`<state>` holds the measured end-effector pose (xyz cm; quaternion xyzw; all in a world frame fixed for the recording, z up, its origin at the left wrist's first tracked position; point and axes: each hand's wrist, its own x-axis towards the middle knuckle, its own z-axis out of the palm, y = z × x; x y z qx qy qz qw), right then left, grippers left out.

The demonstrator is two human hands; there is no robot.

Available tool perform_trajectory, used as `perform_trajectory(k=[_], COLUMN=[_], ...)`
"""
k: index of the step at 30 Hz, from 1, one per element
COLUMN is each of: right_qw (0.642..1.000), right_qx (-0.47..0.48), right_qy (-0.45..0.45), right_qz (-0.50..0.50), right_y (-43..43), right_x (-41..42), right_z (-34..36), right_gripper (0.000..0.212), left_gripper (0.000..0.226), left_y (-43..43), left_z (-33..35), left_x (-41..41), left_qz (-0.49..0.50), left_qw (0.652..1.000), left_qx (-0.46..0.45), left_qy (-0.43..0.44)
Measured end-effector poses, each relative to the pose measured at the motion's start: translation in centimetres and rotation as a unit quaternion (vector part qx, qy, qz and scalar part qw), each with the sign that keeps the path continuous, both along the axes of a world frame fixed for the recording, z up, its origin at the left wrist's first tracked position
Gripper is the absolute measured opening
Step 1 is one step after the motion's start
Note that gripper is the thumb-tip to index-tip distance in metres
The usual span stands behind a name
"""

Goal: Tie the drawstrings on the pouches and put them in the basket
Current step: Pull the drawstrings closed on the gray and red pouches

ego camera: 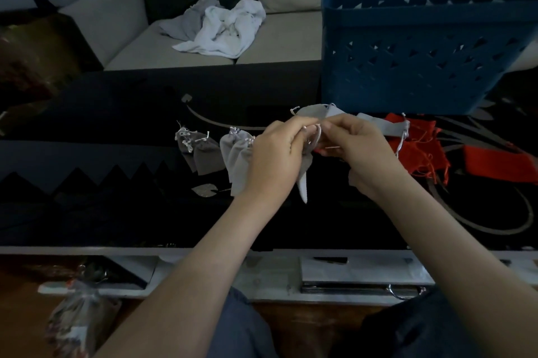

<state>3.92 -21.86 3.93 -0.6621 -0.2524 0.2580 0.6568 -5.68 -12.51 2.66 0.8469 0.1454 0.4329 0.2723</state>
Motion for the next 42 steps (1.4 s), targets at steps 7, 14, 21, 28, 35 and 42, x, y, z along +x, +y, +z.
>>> perform_trajectory(k=[7,14,21,28,35,42], right_qw=[0.968,0.835,0.977,0.98,0.98,0.987], right_qx=[0.199,0.369,0.179,-0.045,-0.011,0.027], right_qy=[0.129,0.399,0.081,-0.175,-0.126,-0.084], right_qz=[-0.081,-0.087,-0.078,0.085,0.152,0.137], right_y=[-0.1,0.0,-0.1,0.1,-0.5,-0.1], right_x=[1.3,2.0,1.7,0.2,-0.1,0.0], right_z=[0.0,0.7,-0.2,-0.4,0.3,0.4], right_gripper=[0.017,0.032,0.038,0.004,0.011,0.016], left_gripper=[0.018,0.027,0.033,0.025,0.011,0.023], left_y=[1.0,1.9,1.7,-0.3,0.5,1.8], left_z=[0.0,0.4,0.4,1.3,1.6,1.1], left_x=[0.0,-0.3,-0.6,-0.4,-1.0,-0.9], left_qz=[0.028,0.081,0.092,-0.058,-0.182,-0.142], left_qw=[0.992,0.964,0.964,0.971,0.915,0.945], left_qx=[-0.115,-0.244,-0.241,-0.23,-0.358,-0.291], left_qy=[0.032,0.064,0.067,0.018,-0.052,0.04])
